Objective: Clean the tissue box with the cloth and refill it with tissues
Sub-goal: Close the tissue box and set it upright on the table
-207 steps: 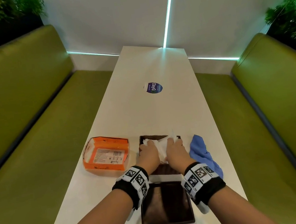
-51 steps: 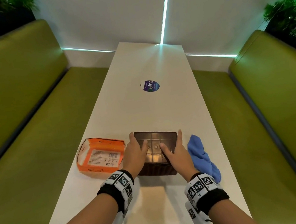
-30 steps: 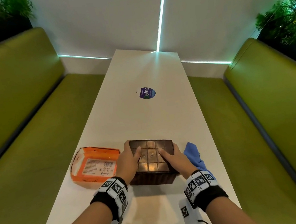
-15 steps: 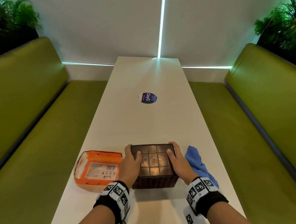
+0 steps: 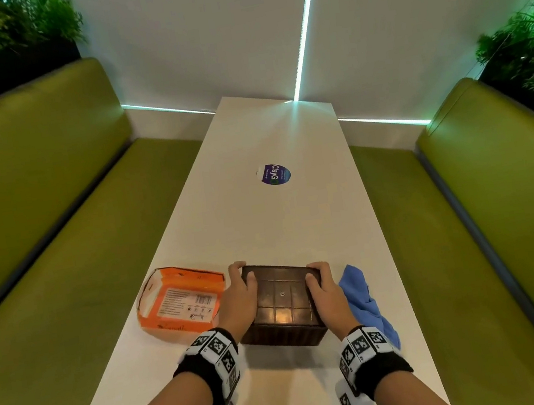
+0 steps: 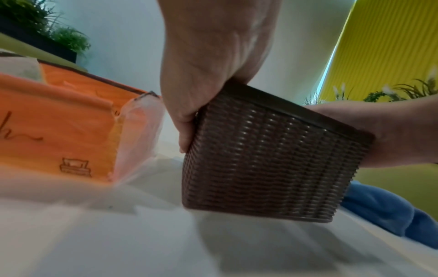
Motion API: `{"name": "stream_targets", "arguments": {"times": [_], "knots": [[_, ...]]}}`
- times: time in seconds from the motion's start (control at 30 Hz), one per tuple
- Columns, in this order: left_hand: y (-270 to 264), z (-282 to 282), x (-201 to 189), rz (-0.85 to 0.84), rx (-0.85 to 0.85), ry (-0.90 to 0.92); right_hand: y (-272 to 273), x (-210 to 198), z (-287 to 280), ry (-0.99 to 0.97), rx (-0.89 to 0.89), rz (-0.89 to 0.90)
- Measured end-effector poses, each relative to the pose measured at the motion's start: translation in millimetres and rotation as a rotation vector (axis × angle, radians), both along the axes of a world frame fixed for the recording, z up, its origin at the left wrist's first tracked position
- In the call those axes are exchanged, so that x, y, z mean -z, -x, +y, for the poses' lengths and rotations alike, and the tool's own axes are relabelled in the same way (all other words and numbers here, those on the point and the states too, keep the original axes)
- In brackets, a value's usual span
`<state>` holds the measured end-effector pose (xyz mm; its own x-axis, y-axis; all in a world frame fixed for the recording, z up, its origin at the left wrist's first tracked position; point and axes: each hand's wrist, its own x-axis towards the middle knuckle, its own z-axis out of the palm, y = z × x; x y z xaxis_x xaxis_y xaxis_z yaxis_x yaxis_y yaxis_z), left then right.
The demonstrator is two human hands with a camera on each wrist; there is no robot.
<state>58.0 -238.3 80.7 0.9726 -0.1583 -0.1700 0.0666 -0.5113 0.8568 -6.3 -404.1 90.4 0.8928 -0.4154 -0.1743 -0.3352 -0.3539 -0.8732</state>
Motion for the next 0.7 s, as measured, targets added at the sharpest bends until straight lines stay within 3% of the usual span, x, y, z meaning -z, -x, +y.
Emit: {"name": "stream_targets", "arguments": {"times": [0.13, 0.33, 0.57, 0.7], "knots": [[-3, -2, -2, 0.079, -0.017, 0.015, -10, -2, 3, -0.086, 0.056, 0.044], [-2, -2, -7, 0.226, -0.012, -0.035, -13, 5, -8, -0.327, 0.096, 0.281], [35, 2, -39, 0.15, 0.023, 0.326, 22, -15, -12, -0.712, 0.207, 0.127], [49, 9, -56, 0.207, 0.114, 0.476, 37, -26, -13, -0.646, 0.176, 0.044]]}}
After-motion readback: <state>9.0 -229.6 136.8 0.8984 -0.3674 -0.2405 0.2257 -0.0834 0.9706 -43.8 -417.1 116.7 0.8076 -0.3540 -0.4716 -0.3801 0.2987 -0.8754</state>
